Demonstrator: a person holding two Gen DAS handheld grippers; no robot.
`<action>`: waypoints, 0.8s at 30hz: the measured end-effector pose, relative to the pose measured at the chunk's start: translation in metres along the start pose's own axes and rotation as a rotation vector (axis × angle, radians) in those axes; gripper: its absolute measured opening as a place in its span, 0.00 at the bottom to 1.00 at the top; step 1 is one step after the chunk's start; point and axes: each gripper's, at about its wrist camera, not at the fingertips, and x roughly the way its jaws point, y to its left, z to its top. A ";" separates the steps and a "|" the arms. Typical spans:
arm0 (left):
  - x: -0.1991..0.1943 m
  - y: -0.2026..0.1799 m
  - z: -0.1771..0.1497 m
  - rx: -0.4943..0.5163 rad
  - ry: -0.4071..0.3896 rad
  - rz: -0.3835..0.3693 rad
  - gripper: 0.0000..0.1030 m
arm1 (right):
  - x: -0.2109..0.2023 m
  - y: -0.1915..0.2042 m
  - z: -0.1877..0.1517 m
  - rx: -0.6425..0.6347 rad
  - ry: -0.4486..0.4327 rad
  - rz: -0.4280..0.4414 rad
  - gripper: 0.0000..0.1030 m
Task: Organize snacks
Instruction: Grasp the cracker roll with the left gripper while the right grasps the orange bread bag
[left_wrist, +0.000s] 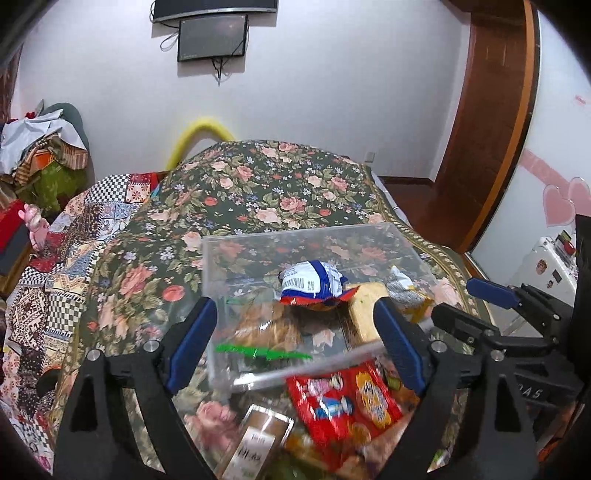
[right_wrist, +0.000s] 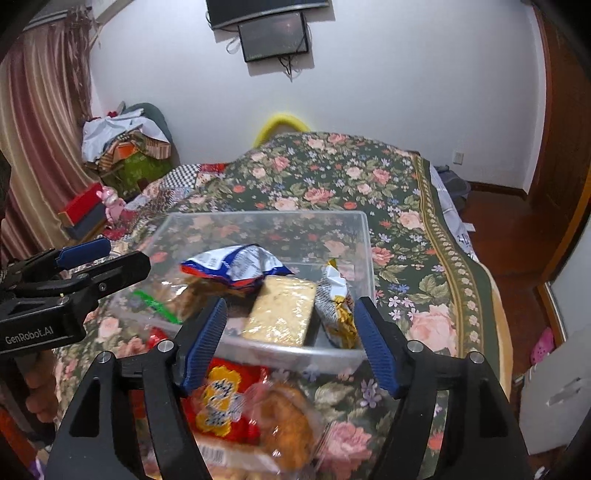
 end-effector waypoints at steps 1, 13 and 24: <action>-0.006 0.001 -0.003 0.003 -0.003 0.002 0.86 | -0.005 0.002 -0.001 -0.003 -0.006 0.005 0.67; -0.036 0.032 -0.060 0.039 0.064 0.048 0.90 | -0.021 0.017 -0.041 -0.036 0.026 0.002 0.75; 0.004 0.070 -0.114 -0.020 0.211 0.068 0.89 | 0.010 -0.004 -0.082 -0.007 0.172 -0.032 0.75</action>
